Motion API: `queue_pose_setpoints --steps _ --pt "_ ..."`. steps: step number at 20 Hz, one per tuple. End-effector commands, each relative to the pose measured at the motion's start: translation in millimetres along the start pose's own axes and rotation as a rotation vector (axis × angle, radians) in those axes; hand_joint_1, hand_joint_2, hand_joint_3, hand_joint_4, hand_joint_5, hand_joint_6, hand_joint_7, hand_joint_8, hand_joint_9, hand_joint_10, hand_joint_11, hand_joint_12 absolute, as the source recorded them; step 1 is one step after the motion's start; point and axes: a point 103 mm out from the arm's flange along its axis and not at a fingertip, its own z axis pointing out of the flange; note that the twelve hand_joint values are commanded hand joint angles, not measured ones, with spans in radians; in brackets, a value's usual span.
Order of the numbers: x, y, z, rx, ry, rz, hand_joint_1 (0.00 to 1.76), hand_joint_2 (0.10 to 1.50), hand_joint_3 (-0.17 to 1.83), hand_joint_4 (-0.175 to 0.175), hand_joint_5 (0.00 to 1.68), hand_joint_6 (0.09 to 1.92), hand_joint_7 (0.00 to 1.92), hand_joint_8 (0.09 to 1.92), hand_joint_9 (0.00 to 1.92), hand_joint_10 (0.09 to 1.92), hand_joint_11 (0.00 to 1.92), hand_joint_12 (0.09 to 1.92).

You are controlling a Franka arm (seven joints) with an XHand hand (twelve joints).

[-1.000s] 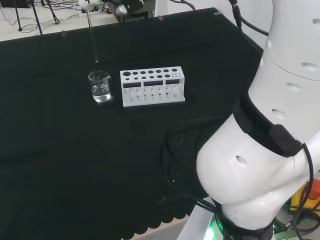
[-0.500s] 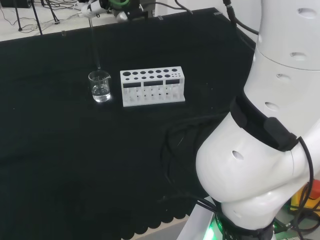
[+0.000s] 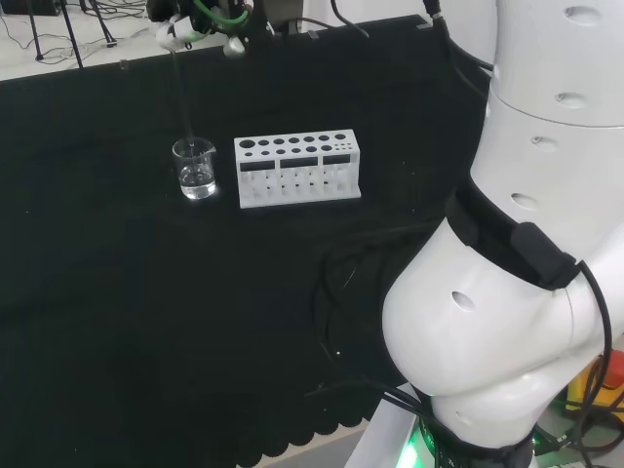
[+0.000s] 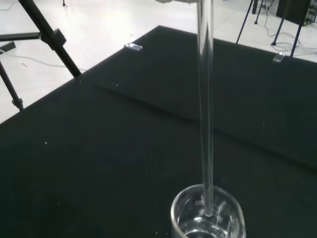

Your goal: Stir in the beaker to the left of the white test tube rack with the glass rod.

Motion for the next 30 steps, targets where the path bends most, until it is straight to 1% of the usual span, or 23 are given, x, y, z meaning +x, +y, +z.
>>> queue_pose_setpoints --steps 1,5,8,9,11,13,16,19,23,25,28,29,30 --pt "0.6 3.4 29.6 0.036 0.014 0.000 1.29 1.08 0.00 -0.175 1.03 0.64 1.10 1.12 1.56 0.87 1.57 0.75" --pt "-3.0 5.0 41.4 0.043 0.026 0.007 1.29 1.08 0.00 -0.175 1.03 0.64 1.10 1.12 1.56 0.87 1.57 0.75" --pt "-2.7 7.5 46.0 0.047 0.024 0.001 1.29 1.08 0.00 -0.175 1.03 0.64 1.10 1.12 1.56 0.87 1.57 0.75" --pt "-6.7 0.3 45.3 0.035 0.031 0.000 1.29 1.08 0.00 -0.175 1.03 0.64 1.10 1.12 1.56 0.87 1.57 0.75" --pt "-7.8 -1.2 46.3 0.045 0.028 -0.001 1.29 1.08 0.00 -0.175 1.03 0.64 1.10 1.12 1.56 0.87 1.57 0.75" --pt "-8.7 -2.8 47.4 0.042 0.029 0.001 1.29 1.08 0.00 -0.175 1.03 0.64 1.10 1.12 1.56 0.87 1.57 0.75" --pt "-5.7 6.3 52.1 0.061 0.023 0.005 1.29 1.08 0.00 -0.175 1.03 0.64 1.10 1.12 1.56 0.87 1.57 0.75" --pt "-4.5 10.1 58.5 0.060 0.024 0.000 1.29 1.08 0.00 -0.175 1.03 0.63 1.10 1.12 1.56 0.87 1.57 0.75" --pt "5.3 15.3 64.8 0.062 0.030 -0.020 1.29 1.08 0.00 -0.175 1.03 0.63 1.10 1.12 1.56 0.87 1.57 0.75" --pt "5.6 19.9 65.8 0.059 0.027 -0.023 1.29 1.08 0.00 -0.175 1.03 0.63 1.10 1.12 1.56 0.87 1.57 0.75" --pt "1.5 25.0 65.2 0.064 0.028 -0.014 1.29 1.08 0.00 -0.175 1.03 0.63 1.10 1.12 1.56 0.87 1.57 0.75" --pt "-2.6 18.5 65.0 0.050 0.026 -0.005 1.29 1.08 0.00 -0.175 1.03 0.63 1.10 1.12 1.56 0.87 1.57 0.75" --pt "-4.5 16.8 64.9 0.051 0.025 0.000 1.29 1.08 0.00 -0.175 1.03 0.63 1.10 1.12 1.56 0.87 1.57 0.75"
